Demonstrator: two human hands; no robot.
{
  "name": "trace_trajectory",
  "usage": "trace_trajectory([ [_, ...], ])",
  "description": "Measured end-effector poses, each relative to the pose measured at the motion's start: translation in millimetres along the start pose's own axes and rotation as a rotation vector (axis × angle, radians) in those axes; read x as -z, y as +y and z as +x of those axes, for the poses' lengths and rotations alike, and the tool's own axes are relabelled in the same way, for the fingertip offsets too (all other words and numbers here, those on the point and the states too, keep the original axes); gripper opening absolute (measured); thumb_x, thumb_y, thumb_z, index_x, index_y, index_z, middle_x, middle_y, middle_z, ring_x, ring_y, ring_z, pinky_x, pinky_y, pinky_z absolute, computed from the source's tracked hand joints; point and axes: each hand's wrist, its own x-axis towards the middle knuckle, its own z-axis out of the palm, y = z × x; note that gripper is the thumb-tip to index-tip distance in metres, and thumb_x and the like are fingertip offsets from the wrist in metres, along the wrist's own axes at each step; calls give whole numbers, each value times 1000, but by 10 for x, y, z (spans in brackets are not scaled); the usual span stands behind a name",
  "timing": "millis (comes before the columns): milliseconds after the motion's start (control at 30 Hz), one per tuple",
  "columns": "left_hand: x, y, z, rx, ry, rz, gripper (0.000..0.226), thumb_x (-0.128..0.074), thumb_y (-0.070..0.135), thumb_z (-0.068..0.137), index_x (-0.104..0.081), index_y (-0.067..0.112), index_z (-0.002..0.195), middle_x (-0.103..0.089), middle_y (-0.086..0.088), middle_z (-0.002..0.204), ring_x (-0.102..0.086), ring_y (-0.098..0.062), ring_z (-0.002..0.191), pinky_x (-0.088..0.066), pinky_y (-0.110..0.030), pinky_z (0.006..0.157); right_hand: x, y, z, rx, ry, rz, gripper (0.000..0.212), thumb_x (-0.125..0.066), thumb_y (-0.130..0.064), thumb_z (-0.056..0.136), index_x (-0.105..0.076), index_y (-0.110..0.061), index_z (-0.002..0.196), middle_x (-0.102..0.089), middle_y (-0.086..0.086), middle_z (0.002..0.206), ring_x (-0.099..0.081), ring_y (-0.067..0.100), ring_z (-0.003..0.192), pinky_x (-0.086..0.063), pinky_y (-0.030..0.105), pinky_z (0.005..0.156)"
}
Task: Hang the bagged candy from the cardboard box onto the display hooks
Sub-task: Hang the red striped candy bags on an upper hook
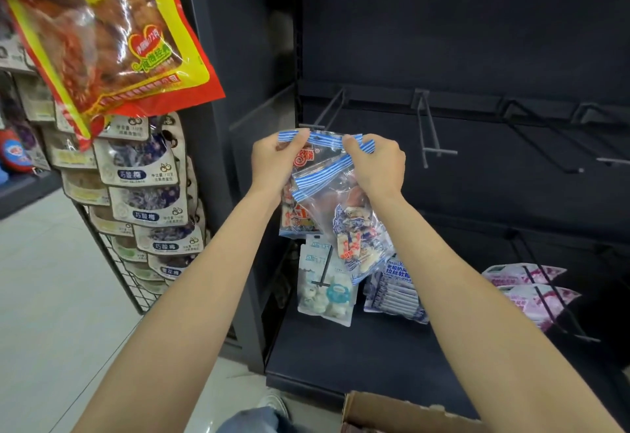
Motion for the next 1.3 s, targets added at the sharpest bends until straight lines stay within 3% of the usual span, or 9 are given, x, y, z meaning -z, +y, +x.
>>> trace_trajectory([
  [233,-114,-236,256,-64,-38,53,7,-68,27,87,-71,21,89,-72,4,84,-69,-12,83,-55,-25,79,-116,137,108,9,95,-67,36,-52,-50,93,-67,-17,95,-56,-1,68,-53,20,69,-34,27,59],
  [400,-297,-302,663,-77,-70,141,15,-67,16,88,-72,1,89,-63,12,67,-58,6,61,-44,-13,61,-215,175,235,-20,169,-69,36,-50,-46,95,-60,-18,115,-57,3,76,-53,23,69,-37,29,62],
  [467,-356,-347,881,-29,-76,201,19,-68,21,85,-72,3,87,-65,7,66,-61,-4,68,-45,-19,64,-241,205,267,-21,185,-34,35,-49,-41,97,-55,-20,125,-57,0,82,-53,20,70,-43,32,66],
  [600,-415,-387,1041,27,-106,265,27,-68,28,87,-71,6,101,-72,-11,95,-64,-18,86,-47,-28,71,-227,252,169,58,144,43,34,-46,-29,100,-53,-16,131,-59,2,80,-41,9,54,-40,29,63],
  [700,-252,-258,762,72,-139,116,39,-59,25,93,-53,15,130,-61,0,117,-57,-13,109,-45,-16,83,-147,299,-4,109,144,118,31,-44,-24,101,-55,-14,129,-52,1,67,-35,9,51,-34,22,53],
  [800,90,-185,248,181,-168,50,46,-54,43,93,-48,24,133,-53,6,134,-48,-9,122,-34,-23,101,-43,325,-182,153,152,141,32,-42,-20,102,-52,-16,133,-40,-2,60,-27,8,49,-28,19,47],
  [967,436,-123,-501,190,-448,36,27,-56,32,92,-62,20,116,-71,3,109,-66,-11,102,-50,-26,91,88,299,-449,250,118,171,38,-42,-15,102,-45,-13,140,-32,-7,58,-28,6,44,-26,15,47],
  [1133,430,-76,-656,86,-382,79,18,-62,19,90,-67,26,107,-73,4,103,-68,-17,96,-56,-35,86,169,286,-536,310,37,162,39,-43,-13,102,-44,-10,140,-39,-9,60,-37,2,46,-30,10,51],
  [1300,367,-89,-693,-48,-265,154,13,-61,19,92,-69,28,97,-73,9,79,-68,-6,73,-56,-26,68,277,326,-495,345,-54,9,31,-42,-14,102,-53,-10,131,-59,17,69,-34,9,44,-30,17,48],
])
